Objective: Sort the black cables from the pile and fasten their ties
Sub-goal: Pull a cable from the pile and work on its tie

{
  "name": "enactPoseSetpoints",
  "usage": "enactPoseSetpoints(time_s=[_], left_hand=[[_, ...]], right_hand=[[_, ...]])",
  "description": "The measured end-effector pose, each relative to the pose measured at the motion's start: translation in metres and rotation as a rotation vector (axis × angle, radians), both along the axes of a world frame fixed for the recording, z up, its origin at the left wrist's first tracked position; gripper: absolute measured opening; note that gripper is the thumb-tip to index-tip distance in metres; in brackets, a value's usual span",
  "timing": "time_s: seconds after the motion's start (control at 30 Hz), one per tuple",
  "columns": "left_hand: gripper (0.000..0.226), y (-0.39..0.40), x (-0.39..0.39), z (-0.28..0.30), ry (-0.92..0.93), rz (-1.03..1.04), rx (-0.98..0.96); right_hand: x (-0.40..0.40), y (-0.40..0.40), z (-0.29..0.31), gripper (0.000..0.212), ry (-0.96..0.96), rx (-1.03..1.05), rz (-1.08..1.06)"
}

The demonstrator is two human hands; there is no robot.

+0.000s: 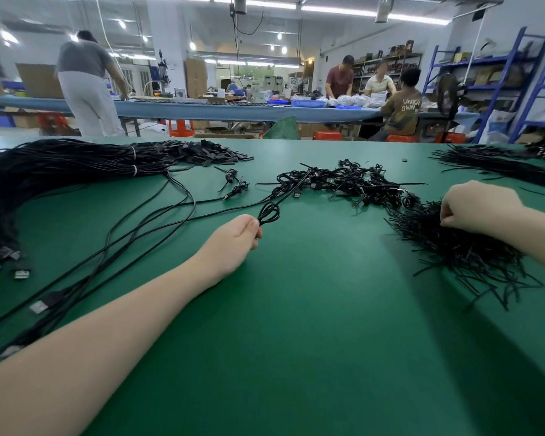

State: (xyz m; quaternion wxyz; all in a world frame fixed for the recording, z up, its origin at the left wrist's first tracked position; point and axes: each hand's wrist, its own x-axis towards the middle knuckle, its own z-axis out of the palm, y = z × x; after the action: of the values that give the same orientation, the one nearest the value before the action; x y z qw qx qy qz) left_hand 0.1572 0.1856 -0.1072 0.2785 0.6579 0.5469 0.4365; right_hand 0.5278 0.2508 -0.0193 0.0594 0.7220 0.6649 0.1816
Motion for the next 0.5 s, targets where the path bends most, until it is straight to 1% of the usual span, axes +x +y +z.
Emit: enactPoseSetpoints(time_s=[0.13, 0.23, 0.3, 0.37, 0.43, 0.5], left_hand=[[0.031, 0.001, 0.0, -0.001, -0.011, 0.011, 0.008], [0.03, 0.002, 0.001, -0.002, 0.017, 0.036, 0.02], [0.03, 0.003, 0.001, -0.001, 0.038, 0.058, 0.029], [0.03, 0.004, 0.001, -0.001, 0.038, 0.067, 0.031], [0.03, 0.004, 0.001, -0.001, 0.015, 0.062, 0.025], [0.03, 0.002, 0.001, -0.001, 0.003, 0.058, 0.019]], right_hand=[[-0.003, 0.003, 0.003, 0.007, 0.159, 0.043, -0.032], [-0.004, 0.003, 0.008, 0.011, 0.337, 0.09, 0.024], [-0.012, 0.0, 0.01, 0.013, 0.46, 0.243, 0.154], [-0.03, -0.009, 0.01, 0.015, 0.578, 0.422, 0.361], [-0.057, -0.02, 0.007, 0.016, 0.65, 0.491, 0.535], [-0.077, -0.021, 0.001, 0.014, 0.605, 0.479, 0.57]])
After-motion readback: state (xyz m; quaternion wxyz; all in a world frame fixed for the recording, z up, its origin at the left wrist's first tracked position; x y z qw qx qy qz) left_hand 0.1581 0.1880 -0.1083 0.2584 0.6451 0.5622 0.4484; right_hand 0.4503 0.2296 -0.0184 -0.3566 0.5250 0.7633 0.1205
